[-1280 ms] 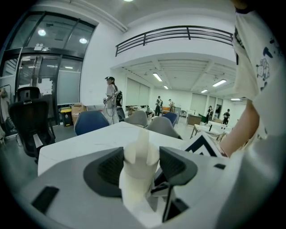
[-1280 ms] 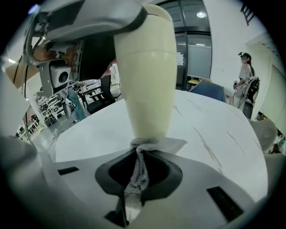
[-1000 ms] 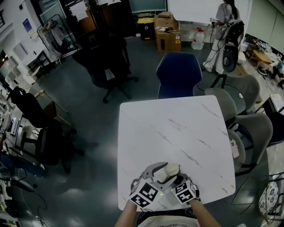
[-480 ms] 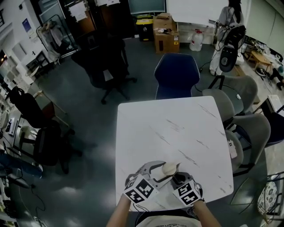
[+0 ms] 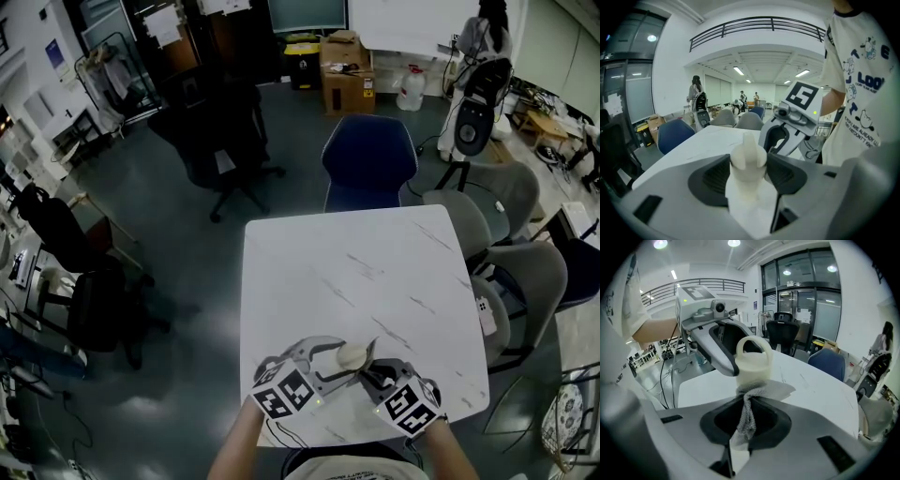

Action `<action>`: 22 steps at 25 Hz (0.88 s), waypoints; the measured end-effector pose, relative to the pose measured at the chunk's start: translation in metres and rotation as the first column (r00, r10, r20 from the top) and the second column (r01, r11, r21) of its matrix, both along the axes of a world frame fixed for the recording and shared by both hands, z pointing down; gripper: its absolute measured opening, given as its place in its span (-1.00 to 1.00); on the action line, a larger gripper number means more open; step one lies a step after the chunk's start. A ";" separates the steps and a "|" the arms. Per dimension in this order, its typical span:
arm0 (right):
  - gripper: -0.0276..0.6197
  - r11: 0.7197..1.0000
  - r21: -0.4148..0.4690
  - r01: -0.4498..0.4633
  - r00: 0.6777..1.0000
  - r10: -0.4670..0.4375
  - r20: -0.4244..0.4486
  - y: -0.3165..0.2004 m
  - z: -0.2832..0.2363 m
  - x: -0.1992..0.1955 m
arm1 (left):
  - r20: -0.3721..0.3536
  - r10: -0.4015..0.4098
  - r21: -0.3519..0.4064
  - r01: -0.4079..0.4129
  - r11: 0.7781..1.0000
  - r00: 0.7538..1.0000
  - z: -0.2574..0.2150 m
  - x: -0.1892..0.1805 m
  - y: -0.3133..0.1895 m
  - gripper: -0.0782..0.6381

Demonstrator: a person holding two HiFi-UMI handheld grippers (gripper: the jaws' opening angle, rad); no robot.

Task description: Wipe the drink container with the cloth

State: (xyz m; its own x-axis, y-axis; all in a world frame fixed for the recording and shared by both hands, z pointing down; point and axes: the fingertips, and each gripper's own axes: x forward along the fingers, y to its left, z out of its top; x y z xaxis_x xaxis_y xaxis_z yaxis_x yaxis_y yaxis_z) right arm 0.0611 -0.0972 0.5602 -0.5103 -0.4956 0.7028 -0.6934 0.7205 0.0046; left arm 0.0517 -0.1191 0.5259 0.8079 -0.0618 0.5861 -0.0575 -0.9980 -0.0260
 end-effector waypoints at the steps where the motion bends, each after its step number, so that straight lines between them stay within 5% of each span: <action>1: -0.77 1.000 0.002 0.012 1.000 -0.012 -0.003 0.000 -0.003 0.000 | 0.003 0.014 0.001 -0.014 1.000 1.000 0.000 0.000 0.000 -0.08; 12: -0.77 0.991 -0.019 0.134 0.990 -0.134 -0.045 0.001 -0.011 0.000 | 0.081 0.161 0.064 -0.166 0.984 0.984 0.001 -0.002 0.001 -0.08; 22: -0.77 0.985 -0.087 0.151 0.986 -0.157 -0.062 0.006 0.036 -0.007 | 0.080 0.168 0.061 -0.173 0.983 0.983 0.001 -0.002 0.002 -0.08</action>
State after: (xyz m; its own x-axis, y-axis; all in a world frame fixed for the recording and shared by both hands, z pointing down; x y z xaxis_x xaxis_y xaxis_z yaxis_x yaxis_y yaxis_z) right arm 0.0545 -0.0908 0.5962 -0.5252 -0.3544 0.7737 -0.5742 0.8186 -0.0149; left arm 0.0492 -0.1171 0.5269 0.7646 0.0314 0.6437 0.1178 -0.9888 -0.0917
